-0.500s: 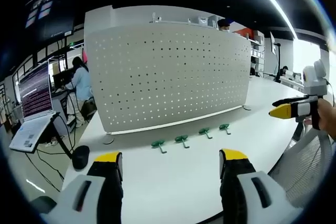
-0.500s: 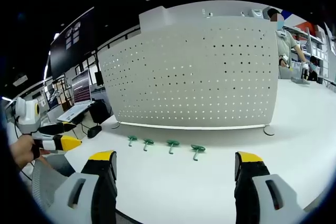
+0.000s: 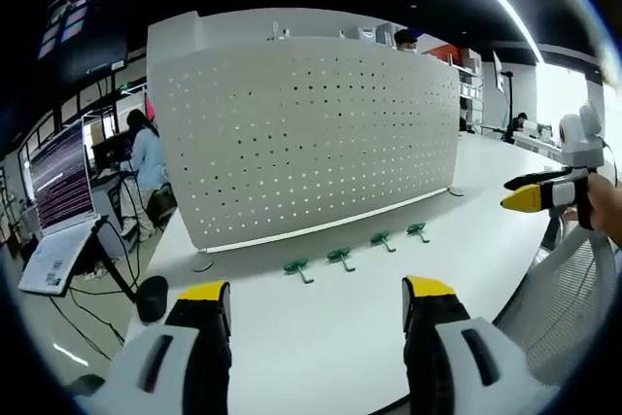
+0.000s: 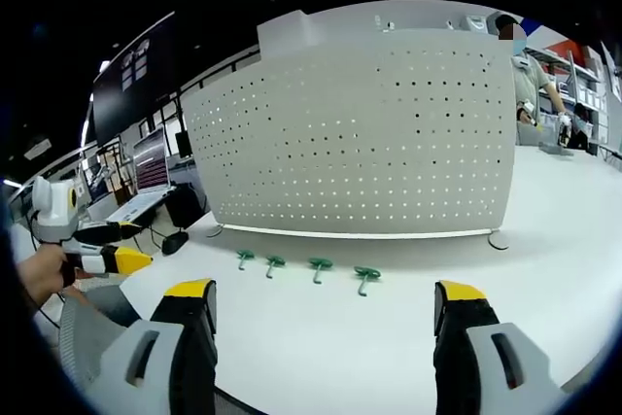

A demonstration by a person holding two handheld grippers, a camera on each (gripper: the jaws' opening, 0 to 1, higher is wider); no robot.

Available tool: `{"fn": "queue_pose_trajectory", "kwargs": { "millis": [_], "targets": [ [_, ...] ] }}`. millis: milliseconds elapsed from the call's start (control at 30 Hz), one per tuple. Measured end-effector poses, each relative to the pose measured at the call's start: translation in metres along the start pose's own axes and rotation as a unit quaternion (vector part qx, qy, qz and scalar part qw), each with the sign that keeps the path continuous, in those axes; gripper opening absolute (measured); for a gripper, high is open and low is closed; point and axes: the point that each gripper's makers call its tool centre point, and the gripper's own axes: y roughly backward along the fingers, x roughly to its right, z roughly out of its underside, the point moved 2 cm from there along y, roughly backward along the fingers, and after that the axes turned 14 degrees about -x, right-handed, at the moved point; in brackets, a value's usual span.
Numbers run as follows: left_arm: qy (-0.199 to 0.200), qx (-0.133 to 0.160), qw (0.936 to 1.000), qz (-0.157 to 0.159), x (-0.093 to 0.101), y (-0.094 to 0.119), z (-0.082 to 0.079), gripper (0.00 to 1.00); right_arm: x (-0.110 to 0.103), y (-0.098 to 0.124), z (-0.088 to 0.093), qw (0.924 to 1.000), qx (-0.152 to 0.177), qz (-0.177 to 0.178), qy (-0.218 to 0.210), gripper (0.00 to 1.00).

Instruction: Insert the hook assembly into the mounting plate slot until the hook locks in place.

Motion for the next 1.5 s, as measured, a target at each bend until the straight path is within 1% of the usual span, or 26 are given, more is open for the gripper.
{"fn": "queue_pose_trajectory", "kwargs": {
  "millis": [200, 333, 400, 467, 733, 933, 1200, 1333, 1467, 1500],
  "targets": [
    [-0.015, -0.008, 0.9998, 0.009, -0.003, -0.003, -0.001, 0.69, -0.004, -0.001, 0.003, 1.0, -0.002, -0.004, 0.001, 0.89],
    [-0.021, -0.005, 0.9997, 0.008, -0.007, -0.003, -0.003, 0.7, -0.004, -0.001, 0.004, 1.0, -0.003, -0.004, 0.001, 0.89],
    [-0.027, -0.008, 0.9996, 0.01, -0.008, -0.004, -0.003, 0.7, -0.004, -0.001, 0.004, 1.0, -0.002, -0.004, 0.0, 0.89],
    [-0.034, -0.016, 0.9991, 0.019, -0.008, -0.005, -0.002, 0.69, -0.004, -0.001, 0.004, 1.0, -0.003, -0.004, 0.0, 0.89],
    [-0.052, -0.019, 0.9983, 0.016, -0.016, -0.005, -0.006, 0.69, -0.007, -0.002, 0.006, 1.0, 0.0, -0.008, -0.003, 0.89],
    [-0.078, -0.035, 0.9959, 0.03, -0.015, -0.01, -0.006, 0.68, -0.01, -0.001, 0.005, 0.9999, 0.003, -0.011, -0.001, 0.88],
    [-0.103, -0.038, 0.9933, 0.037, -0.016, -0.014, -0.01, 0.67, -0.01, 0.0, 0.006, 0.9999, 0.004, -0.011, -0.003, 0.88],
    [-0.118, -0.045, 0.9911, 0.042, -0.017, -0.019, -0.011, 0.67, -0.011, 0.001, 0.006, 0.9999, 0.005, -0.011, -0.002, 0.88],
    [-0.143, -0.049, 0.9873, 0.047, -0.017, -0.02, -0.011, 0.63, -0.013, 0.001, 0.006, 0.9999, 0.005, -0.012, 0.0, 0.88],
    [-0.144, -0.05, 0.987, 0.049, -0.017, -0.021, -0.011, 0.63, -0.014, 0.001, 0.007, 0.9999, 0.003, -0.013, 0.0, 0.88]
  ]
}}
